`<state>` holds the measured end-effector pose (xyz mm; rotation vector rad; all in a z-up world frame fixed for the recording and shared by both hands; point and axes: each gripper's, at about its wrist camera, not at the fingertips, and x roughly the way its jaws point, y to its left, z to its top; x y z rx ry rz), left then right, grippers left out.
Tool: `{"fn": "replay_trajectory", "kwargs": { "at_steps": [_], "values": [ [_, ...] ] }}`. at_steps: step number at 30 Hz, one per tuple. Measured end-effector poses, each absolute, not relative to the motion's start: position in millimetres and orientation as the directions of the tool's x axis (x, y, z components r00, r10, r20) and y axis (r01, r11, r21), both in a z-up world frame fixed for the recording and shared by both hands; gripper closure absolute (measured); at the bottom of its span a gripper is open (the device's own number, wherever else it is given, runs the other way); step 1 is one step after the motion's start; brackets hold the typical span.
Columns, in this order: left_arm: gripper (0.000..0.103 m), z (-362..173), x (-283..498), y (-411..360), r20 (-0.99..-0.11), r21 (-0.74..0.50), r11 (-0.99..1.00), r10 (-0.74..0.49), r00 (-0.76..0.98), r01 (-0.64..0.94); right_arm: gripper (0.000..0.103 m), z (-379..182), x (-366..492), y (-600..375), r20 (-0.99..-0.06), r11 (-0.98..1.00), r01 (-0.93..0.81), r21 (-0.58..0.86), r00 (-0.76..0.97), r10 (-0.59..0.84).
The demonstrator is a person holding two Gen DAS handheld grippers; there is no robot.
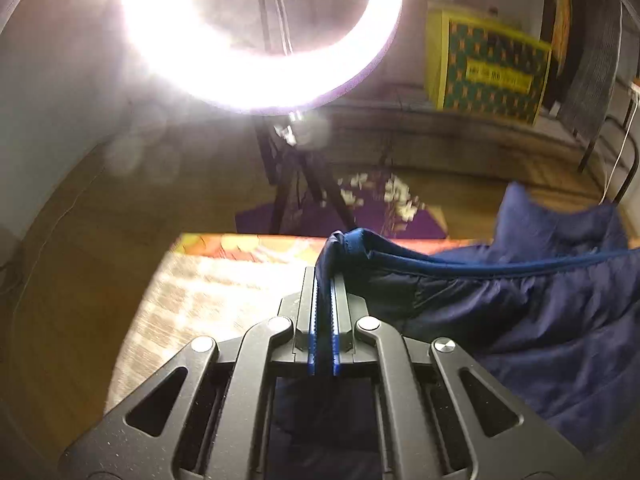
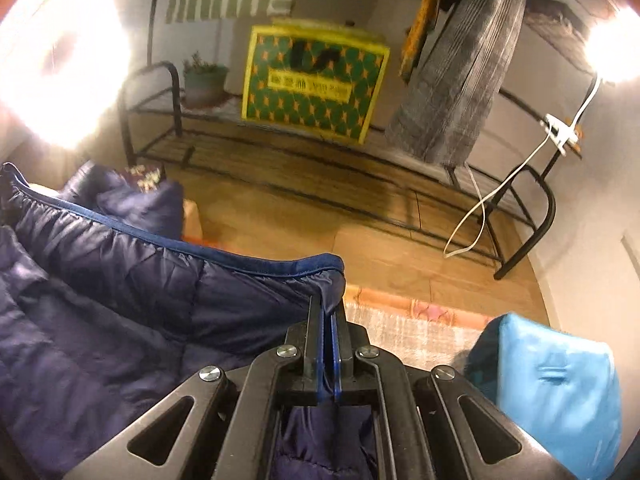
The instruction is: Fold large clothes
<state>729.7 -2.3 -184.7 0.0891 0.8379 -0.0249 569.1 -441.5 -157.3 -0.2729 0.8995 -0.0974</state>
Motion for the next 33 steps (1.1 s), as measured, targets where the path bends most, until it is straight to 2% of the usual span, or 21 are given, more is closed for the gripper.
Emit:
{"fn": "replay_trajectory", "kwargs": {
  "at_steps": [6, 10, 11, 12, 13, 19, 24, 29, 33],
  "values": [
    [0.098, -217, 733, -4, -0.745, 0.073, 0.997, 0.037, 0.666, 0.025, 0.103, -187, 578, -449, -0.777, 0.959, -0.013, -0.282, 0.589, -0.221],
    [0.089, -214, 732, -4, -0.738, 0.092, 0.996, 0.065, 0.671, 0.005, 0.103, -195, 580, -449, -0.786, 0.956, -0.017, -0.294, 0.573, -0.232],
    [0.089, -209, 731, -2, -0.733, 0.087, 0.996, 0.062, 0.678, 0.003, 0.1, -194, 580, -448, -0.785, 0.954, -0.017, -0.3, 0.573, -0.237],
    [0.089, -204, 728, -1, -0.724, 0.081, 0.997, 0.056, 0.687, 0.005, 0.092, -190, 578, -449, -0.781, 0.953, -0.009, -0.304, 0.575, -0.244],
    [0.089, -198, 726, 1, -0.752, 0.087, 0.996, 0.074, 0.655, -0.012, 0.089, -186, 575, -450, -0.777, 0.954, -0.001, -0.299, 0.58, -0.242],
    [0.089, -153, 704, 34, -0.725, 0.031, 0.999, 0.052, 0.687, -0.042, 0.076, -151, 542, -472, -0.754, 0.979, 0.033, -0.2, 0.633, -0.175],
    [0.089, -114, 641, 27, -0.708, -0.114, 0.992, -0.119, 0.696, 0.054, 0.076, -120, 492, -475, -0.734, 0.996, -0.015, -0.088, 0.677, -0.055],
    [0.089, -97, 564, -53, -0.718, -0.135, 0.946, -0.299, 0.629, 0.296, 0.076, -106, 423, -436, -0.729, 0.987, -0.158, 0.001, 0.676, 0.109],
    [0.089, -102, 515, -112, -0.727, -0.156, 0.889, -0.399, 0.559, 0.431, 0.076, -117, 379, -414, -0.738, 0.982, -0.185, 0.028, 0.659, 0.145]
  ]
}}
